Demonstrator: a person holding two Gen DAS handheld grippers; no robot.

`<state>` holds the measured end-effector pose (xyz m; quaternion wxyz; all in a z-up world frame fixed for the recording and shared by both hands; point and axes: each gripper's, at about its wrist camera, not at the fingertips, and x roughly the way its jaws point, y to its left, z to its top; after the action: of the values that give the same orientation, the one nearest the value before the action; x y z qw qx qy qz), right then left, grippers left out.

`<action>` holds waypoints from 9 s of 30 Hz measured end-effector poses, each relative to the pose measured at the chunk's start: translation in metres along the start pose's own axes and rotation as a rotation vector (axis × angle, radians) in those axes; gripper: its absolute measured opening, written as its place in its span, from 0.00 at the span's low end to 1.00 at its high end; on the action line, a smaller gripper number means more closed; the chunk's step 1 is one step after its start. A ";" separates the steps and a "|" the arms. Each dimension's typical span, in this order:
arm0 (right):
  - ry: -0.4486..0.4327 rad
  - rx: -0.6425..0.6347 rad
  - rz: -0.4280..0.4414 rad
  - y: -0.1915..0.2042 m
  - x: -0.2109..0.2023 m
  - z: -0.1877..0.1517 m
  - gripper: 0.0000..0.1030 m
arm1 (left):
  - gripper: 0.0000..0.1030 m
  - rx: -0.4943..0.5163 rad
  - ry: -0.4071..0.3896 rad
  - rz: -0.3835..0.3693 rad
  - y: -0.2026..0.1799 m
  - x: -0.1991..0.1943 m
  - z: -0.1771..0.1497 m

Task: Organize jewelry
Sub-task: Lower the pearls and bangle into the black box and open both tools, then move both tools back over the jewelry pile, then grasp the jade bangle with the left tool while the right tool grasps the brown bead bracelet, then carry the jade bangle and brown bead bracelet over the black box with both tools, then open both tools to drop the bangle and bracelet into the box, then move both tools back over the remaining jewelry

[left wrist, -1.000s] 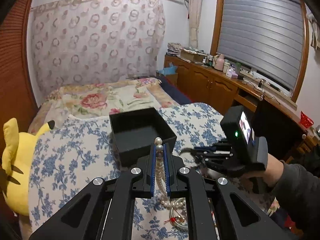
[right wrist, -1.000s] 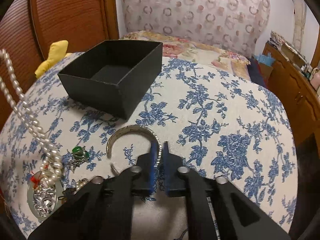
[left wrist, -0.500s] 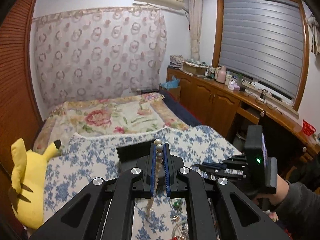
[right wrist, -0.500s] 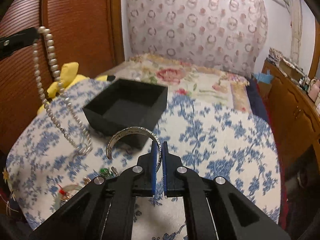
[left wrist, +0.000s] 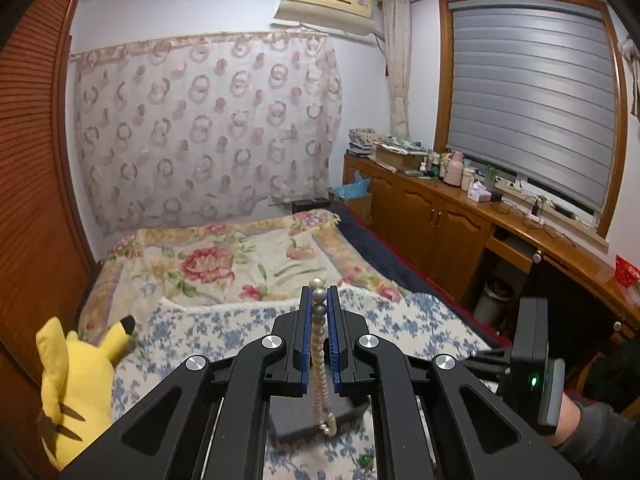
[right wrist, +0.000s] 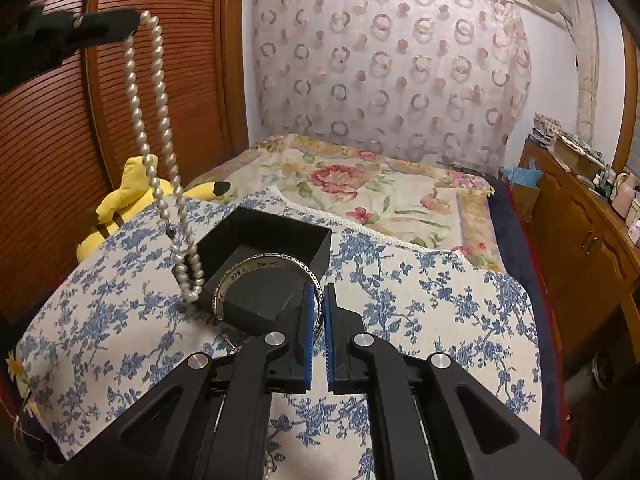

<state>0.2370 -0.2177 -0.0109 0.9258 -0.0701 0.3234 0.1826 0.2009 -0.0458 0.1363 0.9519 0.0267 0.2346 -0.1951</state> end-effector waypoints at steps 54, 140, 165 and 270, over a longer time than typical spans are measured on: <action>0.015 -0.035 0.067 0.029 0.007 -0.034 0.42 | 0.93 -0.045 0.200 0.043 0.027 0.012 -0.201; 0.119 0.045 0.211 0.024 -0.032 -0.128 0.14 | 0.67 -0.016 0.270 -0.081 -0.051 -0.005 -0.233; -0.082 -0.071 0.194 0.044 -0.089 -0.054 0.13 | 0.67 -0.059 0.225 -0.055 -0.036 -0.015 -0.229; -0.006 0.007 0.165 -0.009 0.003 -0.032 0.16 | 0.81 -0.076 0.213 0.091 0.030 0.063 -0.153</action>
<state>0.2245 -0.2329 -0.0374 0.9088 -0.0392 0.3260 0.2573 0.1972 -0.0186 -0.0299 0.9298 0.0216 0.3402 -0.1388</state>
